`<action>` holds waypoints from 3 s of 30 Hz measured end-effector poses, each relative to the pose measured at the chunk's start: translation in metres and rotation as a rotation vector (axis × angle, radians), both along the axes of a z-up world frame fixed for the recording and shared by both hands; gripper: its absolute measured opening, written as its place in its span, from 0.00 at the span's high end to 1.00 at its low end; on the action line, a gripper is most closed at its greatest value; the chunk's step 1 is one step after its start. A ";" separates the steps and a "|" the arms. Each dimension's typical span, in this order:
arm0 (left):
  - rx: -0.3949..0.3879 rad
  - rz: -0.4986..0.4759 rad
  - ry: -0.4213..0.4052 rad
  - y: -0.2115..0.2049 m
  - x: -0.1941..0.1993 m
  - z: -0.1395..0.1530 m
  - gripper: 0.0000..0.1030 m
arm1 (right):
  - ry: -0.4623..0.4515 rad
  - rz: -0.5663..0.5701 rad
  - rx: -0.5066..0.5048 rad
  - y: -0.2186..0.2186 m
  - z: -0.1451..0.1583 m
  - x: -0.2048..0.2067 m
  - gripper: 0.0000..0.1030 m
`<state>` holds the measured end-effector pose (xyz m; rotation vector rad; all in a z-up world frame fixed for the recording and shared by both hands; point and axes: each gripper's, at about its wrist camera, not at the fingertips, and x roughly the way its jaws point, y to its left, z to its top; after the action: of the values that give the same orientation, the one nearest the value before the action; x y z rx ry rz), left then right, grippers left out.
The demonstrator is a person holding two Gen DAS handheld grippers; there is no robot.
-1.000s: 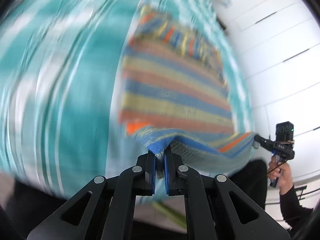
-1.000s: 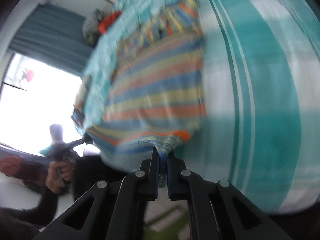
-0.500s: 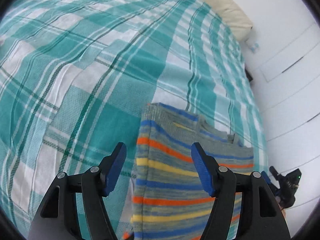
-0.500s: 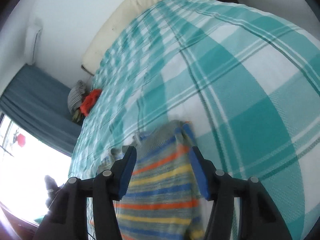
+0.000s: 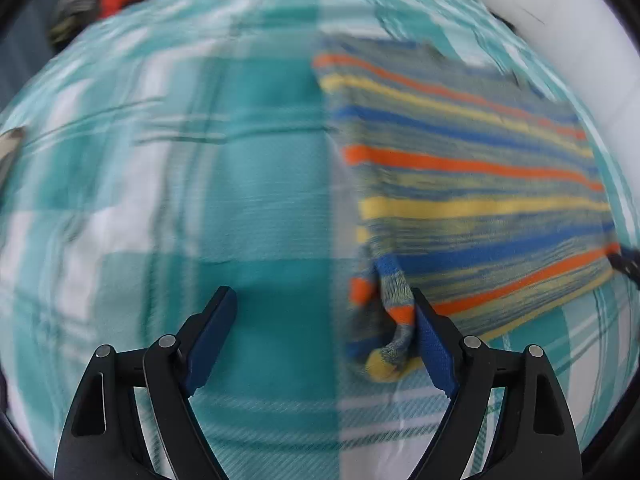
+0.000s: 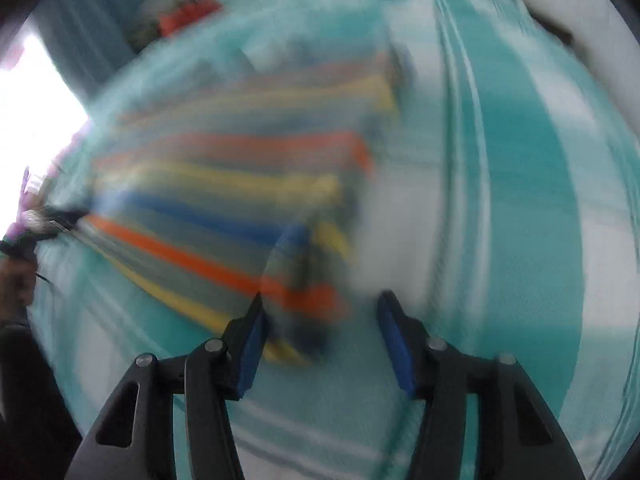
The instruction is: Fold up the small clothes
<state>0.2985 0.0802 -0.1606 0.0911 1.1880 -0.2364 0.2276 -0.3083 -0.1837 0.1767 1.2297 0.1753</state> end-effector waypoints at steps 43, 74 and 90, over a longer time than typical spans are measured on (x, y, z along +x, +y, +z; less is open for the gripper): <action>0.007 0.012 -0.310 -0.089 -0.146 -0.019 0.00 | -0.292 -0.204 -0.218 -0.022 0.004 -0.145 0.03; 0.011 0.015 -0.318 -0.087 -0.150 -0.017 0.00 | -0.293 -0.206 -0.217 -0.021 0.003 -0.146 0.03; -0.088 -0.442 -0.310 -0.236 -0.165 0.036 0.02 | -0.311 -0.289 -0.107 -0.040 0.027 -0.149 0.04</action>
<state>0.1334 -0.1554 -0.1245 0.3040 0.8366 -0.6387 0.0783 -0.3487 -0.1571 0.2234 0.8892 -0.1113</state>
